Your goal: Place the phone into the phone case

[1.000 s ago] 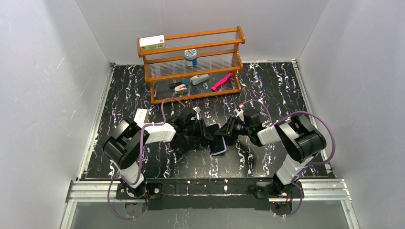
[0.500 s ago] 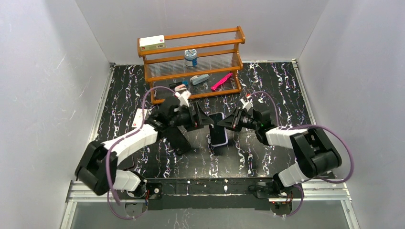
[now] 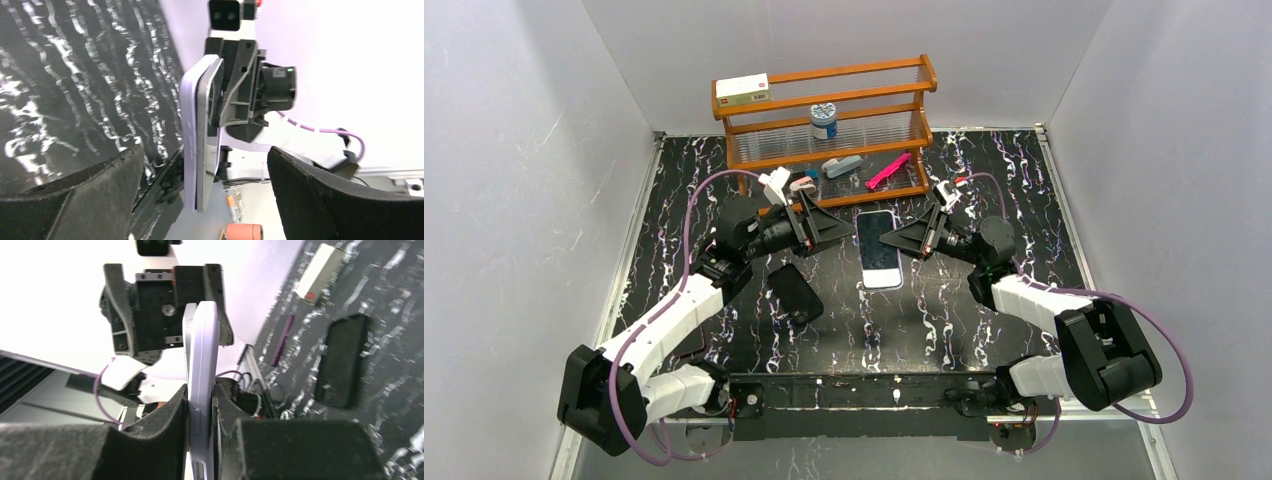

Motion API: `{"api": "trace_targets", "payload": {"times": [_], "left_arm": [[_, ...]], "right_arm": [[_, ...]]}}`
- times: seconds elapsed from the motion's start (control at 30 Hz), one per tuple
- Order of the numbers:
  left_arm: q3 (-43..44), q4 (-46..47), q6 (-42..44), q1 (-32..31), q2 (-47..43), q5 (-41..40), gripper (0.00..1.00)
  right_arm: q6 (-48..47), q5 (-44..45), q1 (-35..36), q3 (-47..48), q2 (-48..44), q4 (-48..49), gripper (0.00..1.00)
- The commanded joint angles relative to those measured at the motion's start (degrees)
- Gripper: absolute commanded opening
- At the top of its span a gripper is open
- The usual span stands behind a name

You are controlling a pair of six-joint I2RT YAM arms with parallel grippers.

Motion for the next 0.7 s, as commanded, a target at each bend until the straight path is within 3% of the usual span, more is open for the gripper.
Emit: {"api": "trace_targets", "payload": {"times": [0.0, 0.13, 0.3, 0.67], "left_arm": [[-1.9, 12.9, -7.1, 0.4, -1.6, 4.8, 0.89], [-2.3, 17.3, -8.5, 0.3, -1.5, 5.4, 0.86], [-4.3, 23.0, -11.2, 0.3, -0.7, 5.6, 0.76], [-6.8, 28.5, -15.2, -0.1, 0.5, 4.4, 0.30]], "right_arm": [[12.6, -1.5, 0.2, 0.1, -1.2, 19.7, 0.01], [15.7, -1.6, 1.7, 0.9, 0.2, 23.7, 0.01], [16.8, -0.9, 3.5, 1.3, 1.7, 25.7, 0.01], [18.2, -0.8, 5.9, 1.7, 5.7, 29.3, 0.03]]}}
